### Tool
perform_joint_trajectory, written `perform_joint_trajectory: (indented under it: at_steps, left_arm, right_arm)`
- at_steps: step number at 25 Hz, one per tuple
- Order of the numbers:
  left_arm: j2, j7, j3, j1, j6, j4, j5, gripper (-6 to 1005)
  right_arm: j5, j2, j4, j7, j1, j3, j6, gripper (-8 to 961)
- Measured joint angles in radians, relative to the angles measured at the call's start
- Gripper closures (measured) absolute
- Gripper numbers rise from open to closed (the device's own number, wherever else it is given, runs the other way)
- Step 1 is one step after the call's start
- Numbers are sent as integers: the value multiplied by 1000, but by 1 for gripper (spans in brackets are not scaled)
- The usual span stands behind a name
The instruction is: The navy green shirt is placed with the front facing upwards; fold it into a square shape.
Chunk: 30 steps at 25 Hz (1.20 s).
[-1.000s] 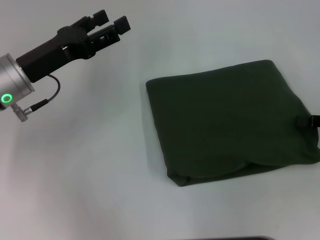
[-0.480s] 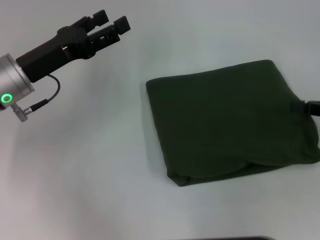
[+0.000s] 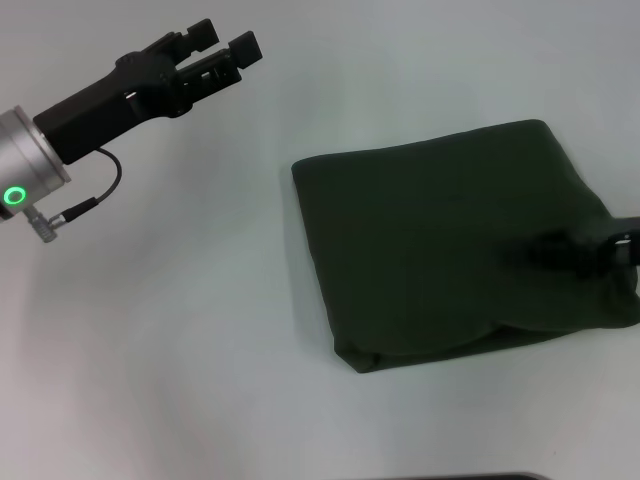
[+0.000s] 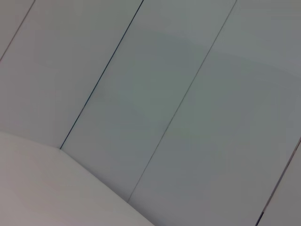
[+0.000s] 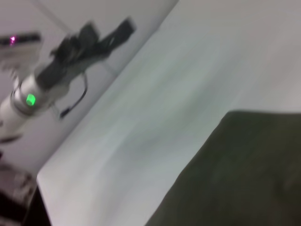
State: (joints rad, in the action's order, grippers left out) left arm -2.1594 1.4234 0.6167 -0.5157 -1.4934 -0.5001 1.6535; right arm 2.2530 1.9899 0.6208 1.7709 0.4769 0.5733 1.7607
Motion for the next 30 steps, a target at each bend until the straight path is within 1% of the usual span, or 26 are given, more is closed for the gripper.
perform_joint_trajectory:
  at_steps: [2, 4, 9, 12, 17, 22, 24, 27, 30]
  left_arm:
    - [0, 0, 0, -1, 1, 0, 0, 94]
    - [0, 0, 0, -1, 1, 0, 0, 94]
    - [0, 0, 0, 0, 6, 2, 0, 94]
    - [0, 0, 0, 0, 7, 2, 0, 94]
    - [0, 0, 0, -1, 7, 4, 0, 94]
    - [0, 0, 0, -1, 9, 5, 0, 94]
    - [0, 0, 0, -2, 9, 5, 0, 94]
    - [0, 0, 0, -3, 9, 7, 0, 94]
    - [-1, 0, 0, -4, 9, 9, 0, 94]
  right_arm:
    - [13, 8, 0, 1, 8, 37, -18, 954]
    - [40, 13, -3, 8, 15, 52, -45, 954]
    - [120, 16, -23, 32, 26, 56, -120, 954]
    - [142, 19, -25, 36, 30, 57, -136, 954]
    - [125, 20, -15, 7, 28, 45, -87, 954]
    - [43, 5, -11, -25, 25, 42, -8, 953]
    - [31, 5, -11, -26, 35, 48, 13, 953]
    - [34, 17, -11, -27, 58, 69, 18, 953]
    - [36, 36, -17, -24, 81, 117, -6, 953]
